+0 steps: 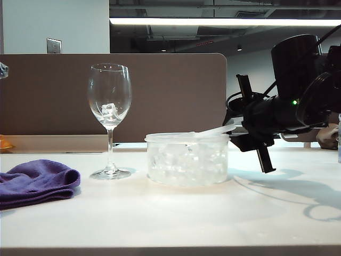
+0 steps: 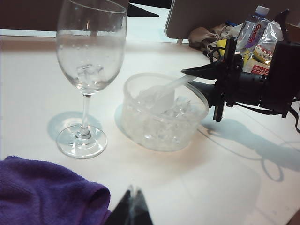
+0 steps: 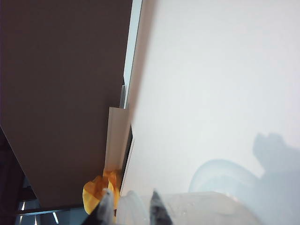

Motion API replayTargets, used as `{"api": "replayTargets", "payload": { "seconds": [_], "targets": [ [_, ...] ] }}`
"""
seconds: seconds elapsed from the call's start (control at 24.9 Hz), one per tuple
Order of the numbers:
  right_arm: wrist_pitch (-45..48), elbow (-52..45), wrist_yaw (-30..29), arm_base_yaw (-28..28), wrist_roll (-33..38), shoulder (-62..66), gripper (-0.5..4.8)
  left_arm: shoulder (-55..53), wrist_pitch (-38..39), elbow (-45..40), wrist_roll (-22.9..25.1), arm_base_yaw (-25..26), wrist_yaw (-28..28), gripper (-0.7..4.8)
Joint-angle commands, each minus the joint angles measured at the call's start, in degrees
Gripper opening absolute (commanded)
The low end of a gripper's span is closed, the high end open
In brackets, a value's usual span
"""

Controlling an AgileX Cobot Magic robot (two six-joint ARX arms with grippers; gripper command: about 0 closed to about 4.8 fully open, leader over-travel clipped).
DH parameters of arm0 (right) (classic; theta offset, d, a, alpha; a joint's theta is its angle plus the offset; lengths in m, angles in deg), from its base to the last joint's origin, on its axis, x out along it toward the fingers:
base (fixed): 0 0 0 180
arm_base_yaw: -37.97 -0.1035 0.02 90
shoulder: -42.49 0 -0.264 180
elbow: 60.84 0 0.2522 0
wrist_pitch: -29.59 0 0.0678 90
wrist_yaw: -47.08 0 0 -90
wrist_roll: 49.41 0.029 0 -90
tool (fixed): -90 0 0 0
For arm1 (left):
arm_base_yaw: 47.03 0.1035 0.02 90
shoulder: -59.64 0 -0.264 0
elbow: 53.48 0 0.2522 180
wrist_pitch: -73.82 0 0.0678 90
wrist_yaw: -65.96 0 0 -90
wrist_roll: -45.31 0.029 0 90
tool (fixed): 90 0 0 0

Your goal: Pick up an ice shovel filled with ice cubes and pour the ice from the shovel into the glass.

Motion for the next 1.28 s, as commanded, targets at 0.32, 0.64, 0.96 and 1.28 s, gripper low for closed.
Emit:
{"api": "replayTargets", "payload": {
  "seconds": [0.32,0.64,0.96,1.28],
  "targets": [
    [0.94,0.28,0.2,-0.11,0.04,-0.26,0.98,-0.04,-0.7,0.26,0.11,0.04,-0.26,-0.05],
    [0.96,0.28,0.61,-0.09,0.46,-0.26,0.4,-0.04,-0.7,0.26,0.11,0.04,-0.26,-0.05],
    [1.14,0.28,1.64,0.0,3.74,-0.26,0.2,-0.04,-0.7,0.26,0.11,0.04,-0.26,-0.05],
    [4.85,0.26,1.6,0.68,6.27,-0.28,0.09,-0.04,-0.7,0.26,0.11,0.04,-0.26,-0.05]
  ]
}}
